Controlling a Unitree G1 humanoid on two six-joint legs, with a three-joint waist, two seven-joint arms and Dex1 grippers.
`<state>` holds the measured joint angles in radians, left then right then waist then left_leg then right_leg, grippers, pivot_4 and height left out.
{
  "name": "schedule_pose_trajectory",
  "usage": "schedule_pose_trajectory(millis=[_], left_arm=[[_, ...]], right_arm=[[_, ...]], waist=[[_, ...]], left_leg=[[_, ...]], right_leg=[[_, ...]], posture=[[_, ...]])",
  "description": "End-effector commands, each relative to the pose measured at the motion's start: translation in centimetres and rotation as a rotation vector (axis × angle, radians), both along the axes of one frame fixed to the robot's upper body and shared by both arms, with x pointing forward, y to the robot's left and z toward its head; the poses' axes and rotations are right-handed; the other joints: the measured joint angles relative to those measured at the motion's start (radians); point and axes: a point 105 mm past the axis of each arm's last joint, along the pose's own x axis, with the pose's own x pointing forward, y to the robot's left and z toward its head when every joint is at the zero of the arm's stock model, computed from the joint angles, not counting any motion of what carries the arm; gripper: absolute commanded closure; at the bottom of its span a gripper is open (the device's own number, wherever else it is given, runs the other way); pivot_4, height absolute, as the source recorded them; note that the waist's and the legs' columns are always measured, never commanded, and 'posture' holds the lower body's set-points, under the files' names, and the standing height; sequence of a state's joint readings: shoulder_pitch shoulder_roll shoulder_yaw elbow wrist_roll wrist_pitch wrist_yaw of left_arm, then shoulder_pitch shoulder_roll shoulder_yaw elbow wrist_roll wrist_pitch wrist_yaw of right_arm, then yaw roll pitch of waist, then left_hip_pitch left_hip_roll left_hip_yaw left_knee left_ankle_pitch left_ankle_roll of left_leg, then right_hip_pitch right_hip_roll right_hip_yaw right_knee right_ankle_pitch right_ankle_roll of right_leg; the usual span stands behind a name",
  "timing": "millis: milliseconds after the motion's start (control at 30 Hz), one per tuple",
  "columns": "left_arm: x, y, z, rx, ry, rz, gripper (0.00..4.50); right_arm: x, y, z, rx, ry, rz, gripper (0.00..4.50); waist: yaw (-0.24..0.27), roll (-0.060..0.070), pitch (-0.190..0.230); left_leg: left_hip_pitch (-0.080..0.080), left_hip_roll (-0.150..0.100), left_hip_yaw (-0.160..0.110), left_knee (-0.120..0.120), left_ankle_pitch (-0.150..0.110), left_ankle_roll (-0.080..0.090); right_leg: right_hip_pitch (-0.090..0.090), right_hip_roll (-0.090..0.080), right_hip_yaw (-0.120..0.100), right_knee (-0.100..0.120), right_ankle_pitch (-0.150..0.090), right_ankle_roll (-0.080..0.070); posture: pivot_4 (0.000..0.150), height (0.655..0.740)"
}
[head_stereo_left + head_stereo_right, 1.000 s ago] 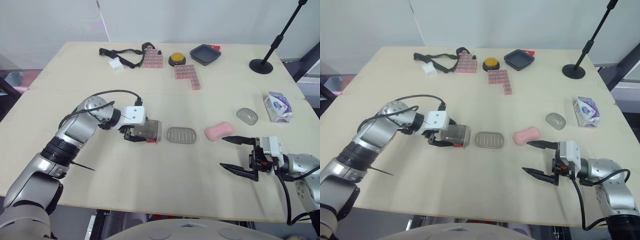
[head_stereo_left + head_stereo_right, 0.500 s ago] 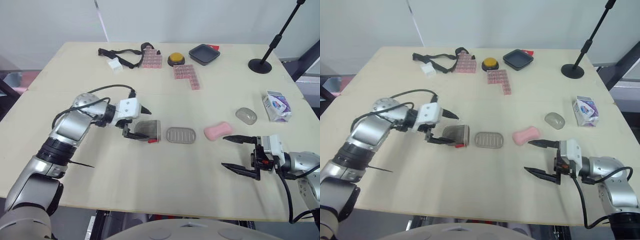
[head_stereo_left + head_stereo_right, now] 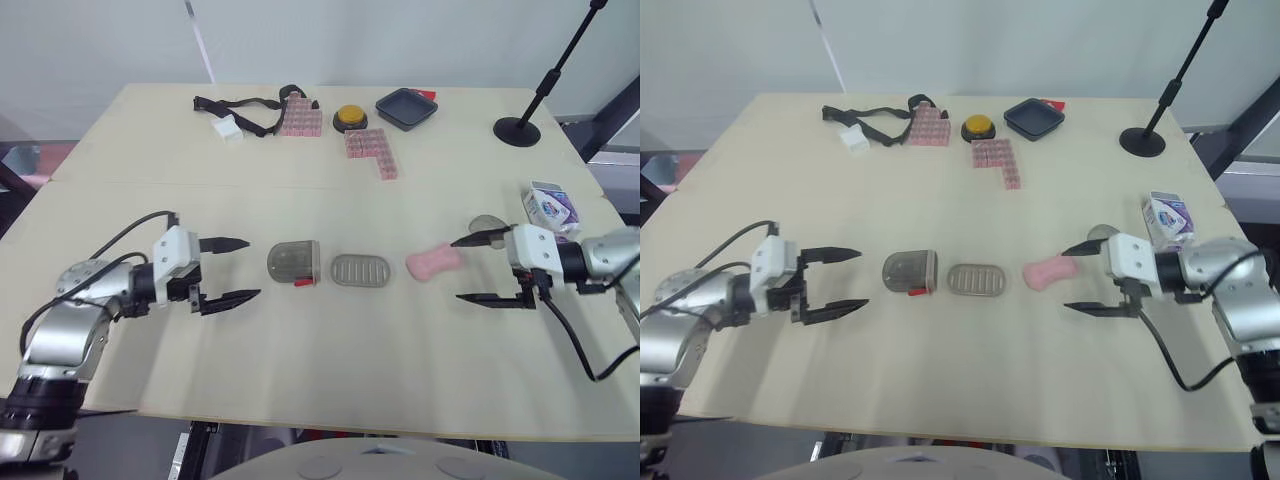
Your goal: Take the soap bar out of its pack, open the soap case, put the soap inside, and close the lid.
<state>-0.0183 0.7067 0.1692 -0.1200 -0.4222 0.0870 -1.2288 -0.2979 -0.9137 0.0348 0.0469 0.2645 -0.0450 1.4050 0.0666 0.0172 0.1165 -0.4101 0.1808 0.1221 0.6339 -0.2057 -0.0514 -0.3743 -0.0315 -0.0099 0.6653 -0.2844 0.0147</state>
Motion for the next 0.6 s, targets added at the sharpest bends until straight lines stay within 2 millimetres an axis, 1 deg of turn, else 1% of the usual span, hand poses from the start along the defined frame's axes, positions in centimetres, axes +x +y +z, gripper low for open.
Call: schedule_pose_trajectory(millis=[33, 100, 167, 233, 300, 367, 467, 600], left_arm=[[-1.1, 1.3, 0.6, 0.019, -0.046, -0.019, 0.01], [-1.6, 1.4, 0.2, 0.026, -0.037, -0.055, 0.01], [-1.6, 1.1, 0.5, 0.007, -0.029, -0.077, 0.01], [-1.9, 0.5, 0.7, 0.016, -0.037, -0.137, 0.01], [-2.0, 0.2, 1.0, 0.009, -0.041, -0.165, 0.01], [-2.1, -0.2, 1.3, 0.001, -0.051, -0.186, 0.01], [-2.0, -0.9, 2.1, -0.036, -0.077, -0.195, 0.01], [-2.0, -1.4, 2.3, -0.058, -0.072, -0.185, 0.01]], right_arm=[[1.6, 0.4, 0.2, -0.139, 0.034, 0.071, 0.0], [2.4, 0.8, 0.2, -0.188, 0.045, 0.113, 0.0], [3.1, 1.3, 0.0, -0.224, 0.054, 0.142, 0.0], [3.6, 2.0, -0.2, -0.246, 0.06, 0.171, 0.0], [4.2, 2.3, -0.4, -0.265, 0.077, 0.172, 0.0], [4.5, 2.5, -0.6, -0.281, 0.098, 0.169, 0.0], [5.0, 2.2, -1.3, -0.344, 0.114, 0.162, 0.0], [5.3, 2.5, -1.4, -0.336, 0.114, 0.151, 0.0]], waist=[[-0.005, 0.0, 0.0], [-0.006, 0.0, 0.0], [-0.004, 0.0, 0.0], [-0.002, 0.0, 0.0], [-0.001, 0.0, 0.0], [0.0, 0.0, 0.0], [0.0, 0.0, 0.0], [-0.001, 0.0, 0.0]], left_leg=[[0.0, 0.0, 0.0, 0.0, 0.0, 0.0], [0.0, 0.0, 0.001, 0.0, 0.0, 0.0], [0.0, 0.0, 0.001, 0.0, 0.0, 0.0], [-0.001, 0.0, 0.001, 0.0, 0.0, 0.0], [-0.002, 0.0, 0.002, 0.001, 0.0, 0.0], [-0.002, 0.0, 0.002, 0.001, 0.0, 0.0], [-0.002, 0.0, 0.002, 0.001, 0.0, 0.0], [-0.002, 0.0, 0.003, 0.001, 0.0, 0.0]], right_leg=[[0.0, 0.0, 0.001, 0.0, 0.0, 0.0], [-0.001, 0.0, 0.001, 0.001, 0.0, 0.0], [-0.001, 0.001, 0.001, 0.002, 0.0, 0.0], [-0.002, 0.001, 0.001, 0.003, 0.0, 0.0], [-0.004, 0.0, 0.001, 0.003, 0.0, 0.0], [-0.005, 0.0, 0.002, 0.004, 0.0, 0.0], [-0.005, 0.0, 0.002, 0.004, 0.0, 0.0], [-0.005, 0.001, 0.003, 0.005, 0.0, 0.0]], posture=[[0.15, 0.74], [0.15, 0.74], [0.15, 0.74], [0.15, 0.74], [0.15, 0.74], [0.15, 0.74], [0.15, 0.74], [0.15, 0.74]])
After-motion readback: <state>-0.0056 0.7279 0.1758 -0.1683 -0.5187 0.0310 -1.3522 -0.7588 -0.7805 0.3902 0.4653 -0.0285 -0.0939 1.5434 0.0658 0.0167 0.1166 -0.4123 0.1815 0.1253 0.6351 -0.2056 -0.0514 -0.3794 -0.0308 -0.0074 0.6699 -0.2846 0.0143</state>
